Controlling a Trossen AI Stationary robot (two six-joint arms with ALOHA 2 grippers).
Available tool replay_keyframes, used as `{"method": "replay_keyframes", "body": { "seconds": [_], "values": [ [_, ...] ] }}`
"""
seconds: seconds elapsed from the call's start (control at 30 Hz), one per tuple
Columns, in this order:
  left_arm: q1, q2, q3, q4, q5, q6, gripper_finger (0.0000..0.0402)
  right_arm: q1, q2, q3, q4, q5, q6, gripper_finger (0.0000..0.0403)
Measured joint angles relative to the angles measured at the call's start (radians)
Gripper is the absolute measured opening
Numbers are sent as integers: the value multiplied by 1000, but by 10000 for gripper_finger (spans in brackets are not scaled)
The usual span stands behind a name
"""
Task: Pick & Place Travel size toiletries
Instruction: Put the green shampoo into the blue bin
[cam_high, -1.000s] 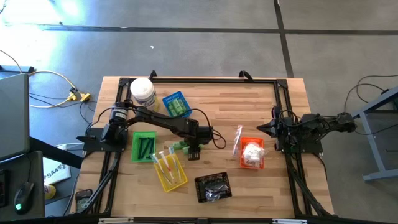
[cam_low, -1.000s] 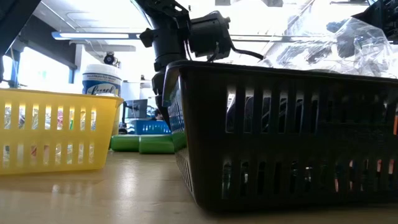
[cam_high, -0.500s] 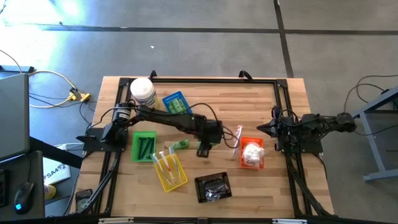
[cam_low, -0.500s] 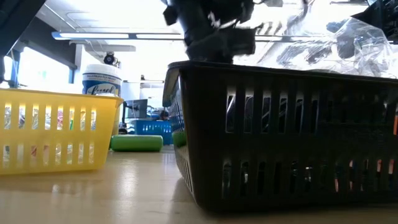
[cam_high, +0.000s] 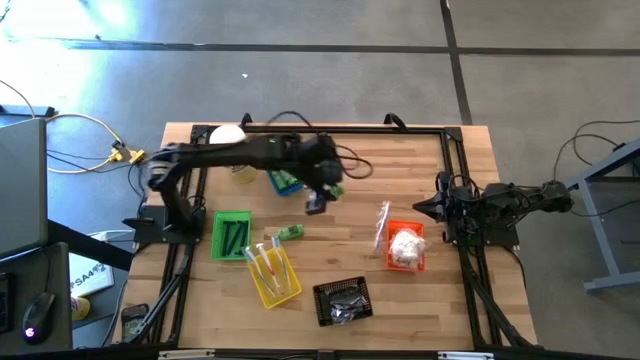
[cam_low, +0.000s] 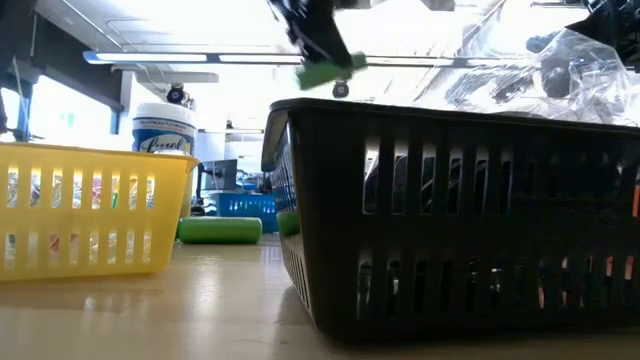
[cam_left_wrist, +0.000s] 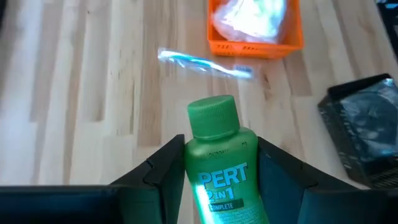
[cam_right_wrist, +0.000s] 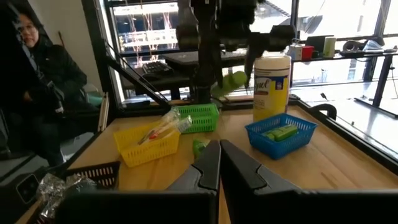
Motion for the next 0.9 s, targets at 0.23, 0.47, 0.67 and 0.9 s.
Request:
{"method": "replay_keyframes", "body": {
  "seconds": [0.23, 0.47, 0.67, 0.9],
  "values": [
    [-2, -293, -152, -19, -73, -38, 157, 0, 0, 0, -1, 0, -1, 3],
    [-2, -686, -511, 99, -160, -132, 157, 0, 0, 0, 5, 5, -44, 3],
    [-2, -987, -864, 295, -169, -256, 157, 0, 0, 0, 38, 7, -83, 3],
    [-2, -1221, -1110, 395, -172, -329, 157, 0, 1, 0, 52, 7, -114, 2]
  ]
}}
